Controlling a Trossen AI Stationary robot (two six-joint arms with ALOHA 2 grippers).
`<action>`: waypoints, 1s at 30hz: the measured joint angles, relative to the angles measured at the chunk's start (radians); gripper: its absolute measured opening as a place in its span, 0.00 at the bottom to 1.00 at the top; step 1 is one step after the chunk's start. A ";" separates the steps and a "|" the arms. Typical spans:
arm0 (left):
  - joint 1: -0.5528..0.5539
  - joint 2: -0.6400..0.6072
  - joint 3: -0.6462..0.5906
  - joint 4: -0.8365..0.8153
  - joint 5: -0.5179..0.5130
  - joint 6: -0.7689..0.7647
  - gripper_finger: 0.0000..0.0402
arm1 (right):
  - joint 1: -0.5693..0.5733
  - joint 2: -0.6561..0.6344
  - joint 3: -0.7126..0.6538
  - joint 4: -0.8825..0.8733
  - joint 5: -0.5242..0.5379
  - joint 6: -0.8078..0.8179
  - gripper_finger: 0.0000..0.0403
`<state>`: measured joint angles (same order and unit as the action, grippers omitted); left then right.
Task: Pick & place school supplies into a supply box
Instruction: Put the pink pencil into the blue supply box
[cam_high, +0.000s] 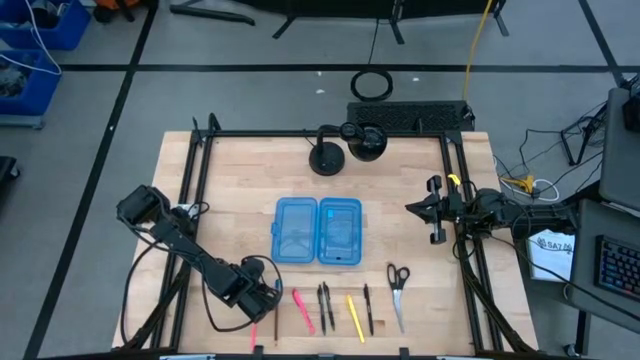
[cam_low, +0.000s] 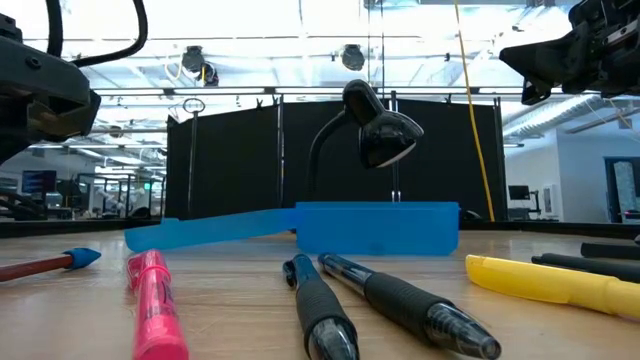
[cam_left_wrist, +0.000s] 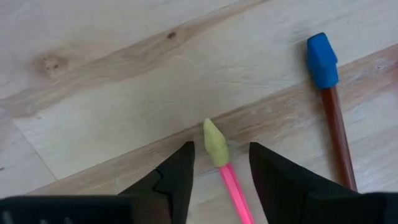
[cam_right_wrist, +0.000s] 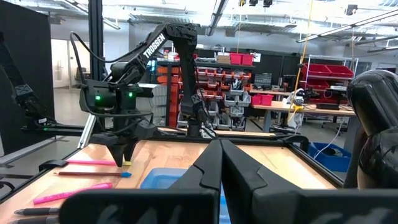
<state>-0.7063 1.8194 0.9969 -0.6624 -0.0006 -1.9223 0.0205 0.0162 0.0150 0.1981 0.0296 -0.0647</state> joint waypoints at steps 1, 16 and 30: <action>0.005 0.000 0.000 -0.001 0.006 0.002 0.34 | 0.000 0.000 0.000 0.000 0.000 0.000 0.00; 0.006 -0.106 -0.014 -0.039 -0.162 0.055 0.07 | 0.000 0.000 0.000 0.000 -0.004 0.000 0.00; 0.080 -0.369 -0.008 0.014 -0.503 0.188 0.04 | 0.000 0.000 0.000 0.000 0.000 0.000 0.00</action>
<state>-0.6259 1.4502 0.9886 -0.6488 -0.5032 -1.7344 0.0206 0.0166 0.0150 0.1986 0.0292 -0.0643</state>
